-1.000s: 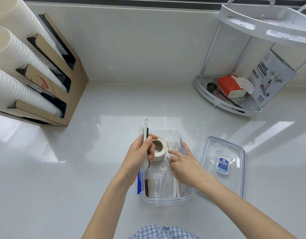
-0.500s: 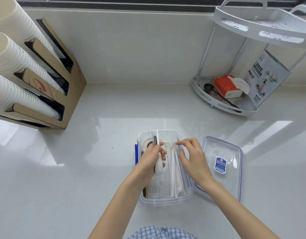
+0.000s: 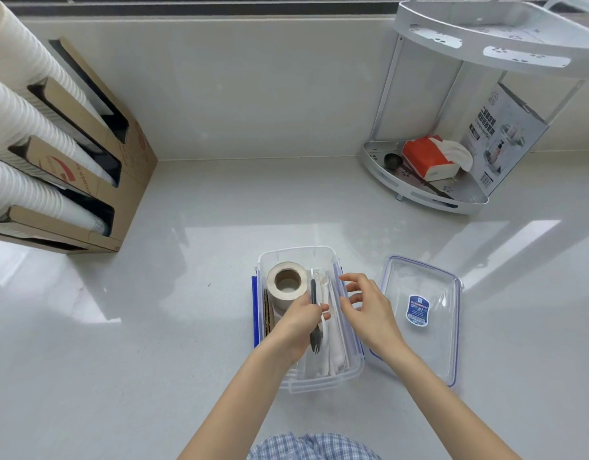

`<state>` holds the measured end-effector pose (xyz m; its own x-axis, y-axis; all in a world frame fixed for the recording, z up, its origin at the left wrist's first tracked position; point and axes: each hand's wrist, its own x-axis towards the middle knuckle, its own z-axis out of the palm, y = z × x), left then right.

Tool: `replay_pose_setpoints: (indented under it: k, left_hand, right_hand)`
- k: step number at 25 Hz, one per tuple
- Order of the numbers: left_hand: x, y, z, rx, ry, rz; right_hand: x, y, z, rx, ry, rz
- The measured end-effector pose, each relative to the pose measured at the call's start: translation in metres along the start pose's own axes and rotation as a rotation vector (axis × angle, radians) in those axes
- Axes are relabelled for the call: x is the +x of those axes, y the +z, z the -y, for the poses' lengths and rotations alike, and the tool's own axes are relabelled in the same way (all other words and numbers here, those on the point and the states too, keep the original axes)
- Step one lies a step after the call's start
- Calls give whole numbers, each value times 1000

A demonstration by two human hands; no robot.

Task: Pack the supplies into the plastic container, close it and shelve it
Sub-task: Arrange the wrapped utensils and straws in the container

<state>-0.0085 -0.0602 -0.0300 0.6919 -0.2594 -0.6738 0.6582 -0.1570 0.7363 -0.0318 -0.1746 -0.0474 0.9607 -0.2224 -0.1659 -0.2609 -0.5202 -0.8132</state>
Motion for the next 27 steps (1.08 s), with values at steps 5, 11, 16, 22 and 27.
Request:
replay_pose_setpoints:
  k: [5,11,16,22,27]
  left_hand:
    - [-1,1,0,-7,-36,33]
    - [-4,-1,-5,-9,-75,-3]
    - [-6,-6,-12,-18,-16,18]
    - [-18,8,-27,153,213,-41]
    - [-23,51,-26,165,249,71]
  right_hand:
    - [-1,-1,-1,28,9,3]
    - [-1,0,-1,12,10,-12]
    - [-3,-3,0,50,9,-4]
    - [-7,-25,-10,70,51,-102]
    - [-15,-60,-41,-56,135,-186]
